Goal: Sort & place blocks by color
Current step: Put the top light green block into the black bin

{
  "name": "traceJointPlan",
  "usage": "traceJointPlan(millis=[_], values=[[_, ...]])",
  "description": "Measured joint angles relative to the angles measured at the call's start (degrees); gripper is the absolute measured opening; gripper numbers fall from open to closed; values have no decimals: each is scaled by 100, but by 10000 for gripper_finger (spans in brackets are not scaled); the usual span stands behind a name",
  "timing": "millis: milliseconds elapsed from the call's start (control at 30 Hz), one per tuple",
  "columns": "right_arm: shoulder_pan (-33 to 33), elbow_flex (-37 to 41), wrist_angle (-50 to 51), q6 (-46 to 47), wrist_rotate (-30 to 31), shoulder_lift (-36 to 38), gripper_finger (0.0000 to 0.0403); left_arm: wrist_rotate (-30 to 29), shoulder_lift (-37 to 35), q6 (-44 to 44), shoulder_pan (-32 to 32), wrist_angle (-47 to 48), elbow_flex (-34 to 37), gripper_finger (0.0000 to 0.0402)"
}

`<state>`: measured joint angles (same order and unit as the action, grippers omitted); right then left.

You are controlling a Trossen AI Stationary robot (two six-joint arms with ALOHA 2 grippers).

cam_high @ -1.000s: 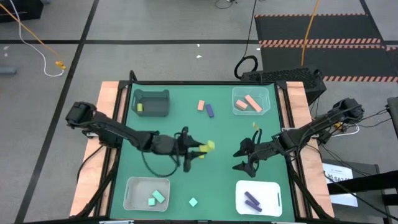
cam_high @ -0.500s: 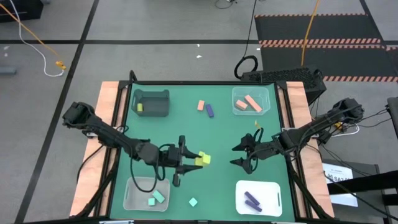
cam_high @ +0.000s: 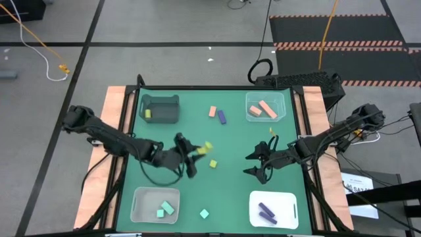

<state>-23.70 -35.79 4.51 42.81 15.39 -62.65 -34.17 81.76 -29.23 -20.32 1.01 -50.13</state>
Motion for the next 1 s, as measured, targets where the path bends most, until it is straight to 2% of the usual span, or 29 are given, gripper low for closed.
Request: traceJointPlan(millis=[167,333,467,700,900,1000], values=[[0,0,2,-91,485,-7,318,-50,-272,-1118,861,1999,4,132],[87,0,-33,-390,734,-21,318,57,-280,-1693,1850,3140,9,132],[282,-2,-305,-737,735,-217,318,130,-282,-1791,2546,3533,4,132],[657,-4,-1369,-1497,709,-896,318,305,-277,-1932,3556,3645,4,132],[899,-4,-1873,-1766,693,-1461,318,448,-230,-1927,4130,3668,4,134],[958,-4,-2099,-1860,687,-1735,318,448,-225,-1929,4287,3676,4,170]])
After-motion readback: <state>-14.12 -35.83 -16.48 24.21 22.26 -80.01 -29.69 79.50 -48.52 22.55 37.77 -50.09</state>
